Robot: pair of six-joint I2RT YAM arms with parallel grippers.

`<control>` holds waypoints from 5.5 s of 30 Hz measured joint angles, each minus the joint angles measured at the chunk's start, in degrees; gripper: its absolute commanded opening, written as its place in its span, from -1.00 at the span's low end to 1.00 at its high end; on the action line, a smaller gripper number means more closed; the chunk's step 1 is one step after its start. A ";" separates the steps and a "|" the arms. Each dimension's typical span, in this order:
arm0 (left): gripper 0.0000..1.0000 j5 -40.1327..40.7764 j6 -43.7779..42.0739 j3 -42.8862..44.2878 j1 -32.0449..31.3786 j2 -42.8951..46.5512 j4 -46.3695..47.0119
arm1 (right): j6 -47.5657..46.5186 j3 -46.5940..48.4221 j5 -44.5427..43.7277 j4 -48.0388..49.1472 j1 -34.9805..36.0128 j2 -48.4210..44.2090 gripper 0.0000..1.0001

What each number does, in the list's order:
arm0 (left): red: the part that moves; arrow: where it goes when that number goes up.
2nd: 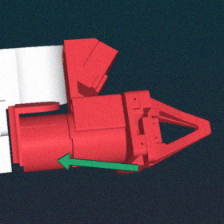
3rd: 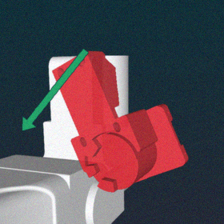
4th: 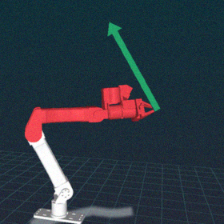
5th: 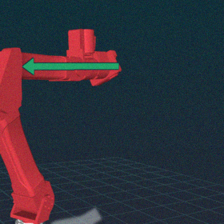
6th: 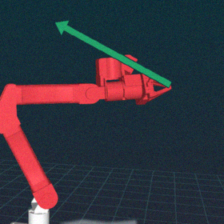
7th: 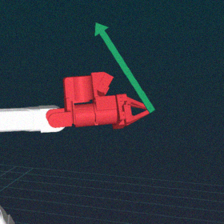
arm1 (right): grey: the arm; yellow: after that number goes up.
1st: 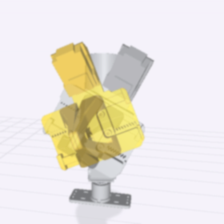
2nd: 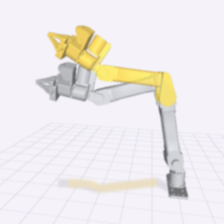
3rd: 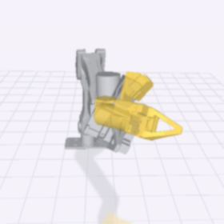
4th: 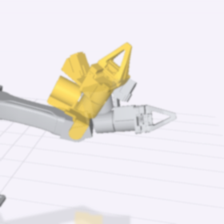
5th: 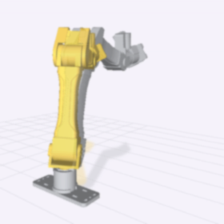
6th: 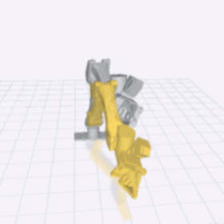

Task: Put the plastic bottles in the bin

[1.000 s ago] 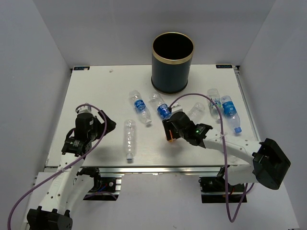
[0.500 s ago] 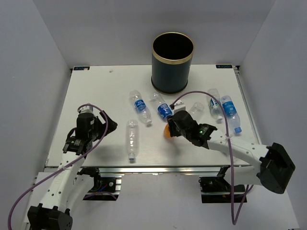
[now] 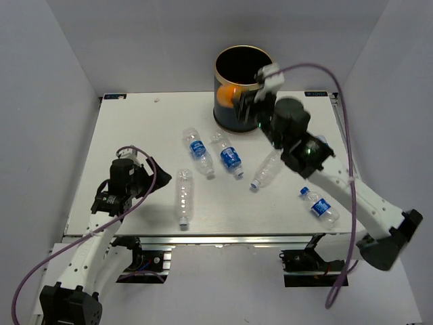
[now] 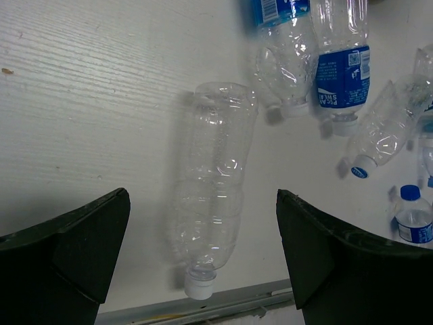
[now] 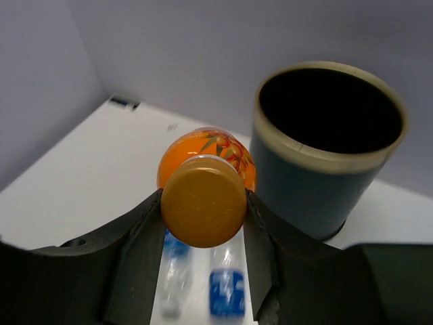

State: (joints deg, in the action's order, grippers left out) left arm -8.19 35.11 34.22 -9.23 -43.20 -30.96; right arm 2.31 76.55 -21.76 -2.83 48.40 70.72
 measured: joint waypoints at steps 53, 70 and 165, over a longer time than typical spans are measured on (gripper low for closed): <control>-0.27 10.78 -8.02 12.15 -27.19 -15.87 13.03 | 15.04 -16.70 50.07 5.95 -18.78 -6.43 0.79; -0.27 -8.41 -12.70 13.60 -29.24 -15.45 24.68 | 25.68 -19.65 60.85 19.78 -13.75 7.34 0.79; -0.15 16.63 -7.41 66.73 -15.85 -57.24 25.81 | -0.81 -18.69 4.46 8.68 -22.86 -12.15 0.79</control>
State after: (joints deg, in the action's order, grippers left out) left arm 8.45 27.70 100.95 -25.08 -100.44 -5.15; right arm 1.50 57.87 -17.30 5.85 25.54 58.57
